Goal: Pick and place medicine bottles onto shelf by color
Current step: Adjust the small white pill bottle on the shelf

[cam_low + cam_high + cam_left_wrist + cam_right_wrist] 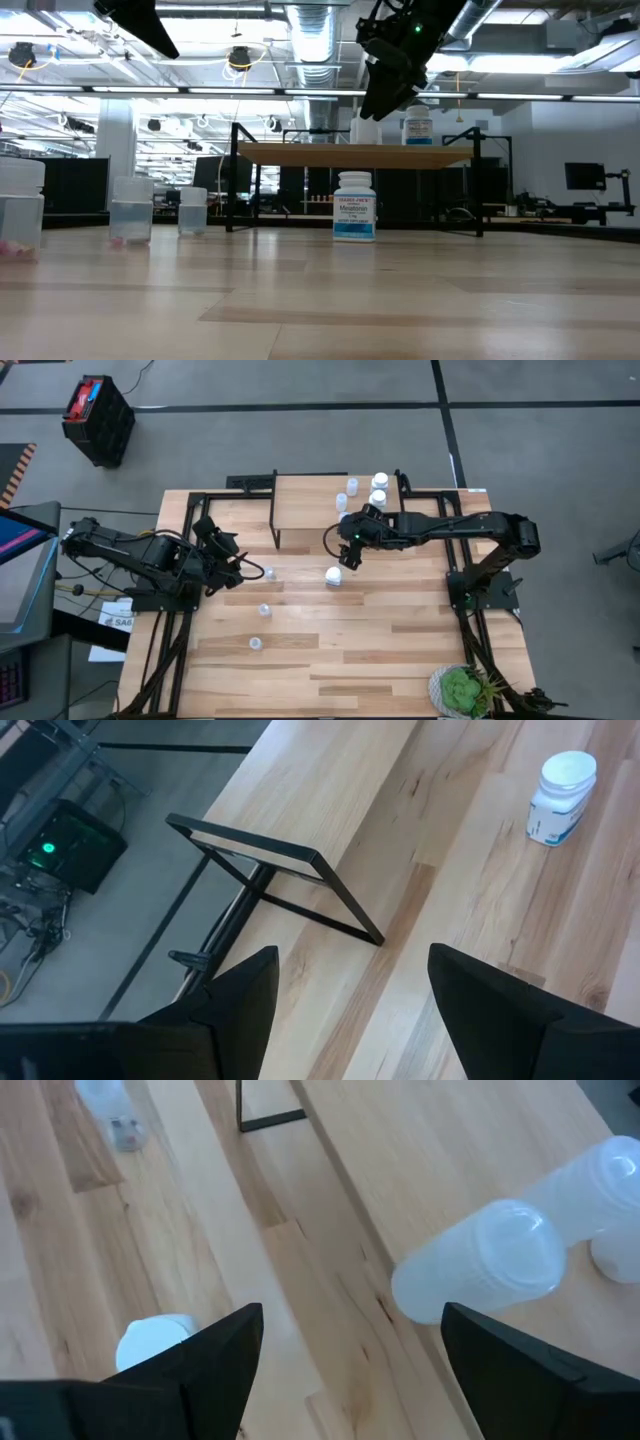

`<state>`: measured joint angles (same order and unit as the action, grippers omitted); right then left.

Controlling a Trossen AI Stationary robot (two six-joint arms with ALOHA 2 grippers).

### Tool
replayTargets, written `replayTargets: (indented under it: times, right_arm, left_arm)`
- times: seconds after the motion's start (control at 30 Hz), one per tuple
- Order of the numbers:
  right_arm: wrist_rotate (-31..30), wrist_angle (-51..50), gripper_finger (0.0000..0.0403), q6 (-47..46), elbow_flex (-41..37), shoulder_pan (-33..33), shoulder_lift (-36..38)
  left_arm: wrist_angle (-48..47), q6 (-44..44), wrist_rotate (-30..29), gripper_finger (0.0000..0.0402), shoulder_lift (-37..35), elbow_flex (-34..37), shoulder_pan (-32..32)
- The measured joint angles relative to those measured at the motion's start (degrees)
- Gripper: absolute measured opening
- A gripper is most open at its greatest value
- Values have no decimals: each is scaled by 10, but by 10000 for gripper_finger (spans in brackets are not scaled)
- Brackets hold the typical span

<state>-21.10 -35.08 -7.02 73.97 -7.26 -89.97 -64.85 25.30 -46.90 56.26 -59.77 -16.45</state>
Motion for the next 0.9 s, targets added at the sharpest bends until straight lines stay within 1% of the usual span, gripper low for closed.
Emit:
replayTargets:
  times: [0.63,0.9]
  right_arm:
    - [2,19,329,0,0,-65,0]
    - [1,44,329,0,0,-83,0]
  left_arm:
    - [0,0,0,245,0,0,0]
    - [-1,0,0,245,0,0,0]
